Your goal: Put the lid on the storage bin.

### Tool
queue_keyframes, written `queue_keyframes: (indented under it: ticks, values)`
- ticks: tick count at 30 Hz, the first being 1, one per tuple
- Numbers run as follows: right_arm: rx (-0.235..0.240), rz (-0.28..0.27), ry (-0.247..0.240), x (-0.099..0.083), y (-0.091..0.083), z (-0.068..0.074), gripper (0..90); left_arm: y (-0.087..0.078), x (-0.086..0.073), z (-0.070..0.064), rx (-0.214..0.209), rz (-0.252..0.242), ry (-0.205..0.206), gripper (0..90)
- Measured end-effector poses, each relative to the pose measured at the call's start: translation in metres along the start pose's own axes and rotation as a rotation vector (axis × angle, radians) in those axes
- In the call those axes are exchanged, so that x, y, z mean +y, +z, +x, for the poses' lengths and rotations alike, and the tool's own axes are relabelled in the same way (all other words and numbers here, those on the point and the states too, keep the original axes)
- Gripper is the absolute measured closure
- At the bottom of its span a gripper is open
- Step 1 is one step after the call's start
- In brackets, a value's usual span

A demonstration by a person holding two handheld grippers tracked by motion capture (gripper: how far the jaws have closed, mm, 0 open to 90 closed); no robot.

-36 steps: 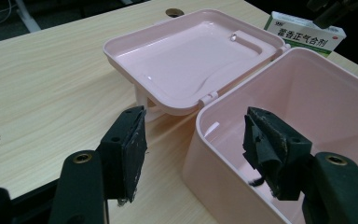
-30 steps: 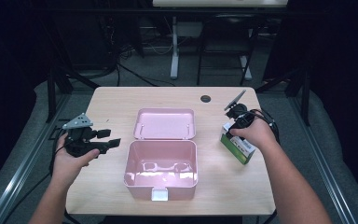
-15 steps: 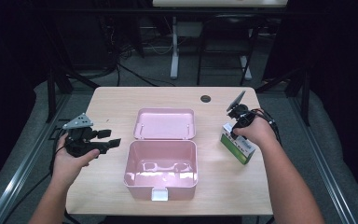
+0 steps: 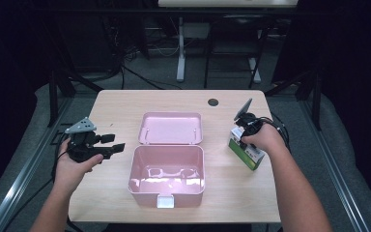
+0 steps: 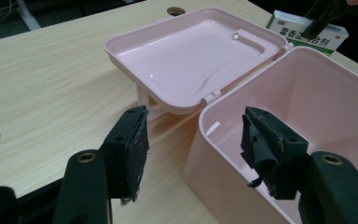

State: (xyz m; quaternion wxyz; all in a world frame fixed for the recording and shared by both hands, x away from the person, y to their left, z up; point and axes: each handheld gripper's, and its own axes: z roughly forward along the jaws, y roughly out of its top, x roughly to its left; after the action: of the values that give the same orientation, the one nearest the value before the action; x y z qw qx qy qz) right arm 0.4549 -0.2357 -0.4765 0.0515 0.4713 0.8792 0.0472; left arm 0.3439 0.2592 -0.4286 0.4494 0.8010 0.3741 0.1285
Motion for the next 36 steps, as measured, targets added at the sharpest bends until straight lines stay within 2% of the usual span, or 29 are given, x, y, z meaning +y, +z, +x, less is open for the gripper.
queue_keyframes:
  ticks: [11,13,26,33,36]
  values:
    - [0.005,0.015,0.029,0.0005,0.006,-0.0028,58.9,0.0004,-0.0007,0.0012,0.006,-0.004,-0.009,40.8]
    - [0.007,0.019,0.058,0.0011,0.0081,-0.0019,59.0,0.0004,-0.0009,0.0015,0.009,-0.004,-0.011,40.8]
    - [0.0,0.038,0.044,0.0028,0.0084,-0.0014,61.0,-0.0002,-0.001,0.0023,0.01,-0.001,-0.017,40.9]
    - [-0.003,0.058,0.054,0.0018,0.0073,0.0023,61.4,0.0005,-0.0014,0.0028,0.011,-0.004,-0.019,40.9]
    - [0.0,0.062,0.041,0.0005,0.0073,0.0054,61.5,0.0004,-0.0013,0.0028,0.011,-0.001,-0.019,40.8]
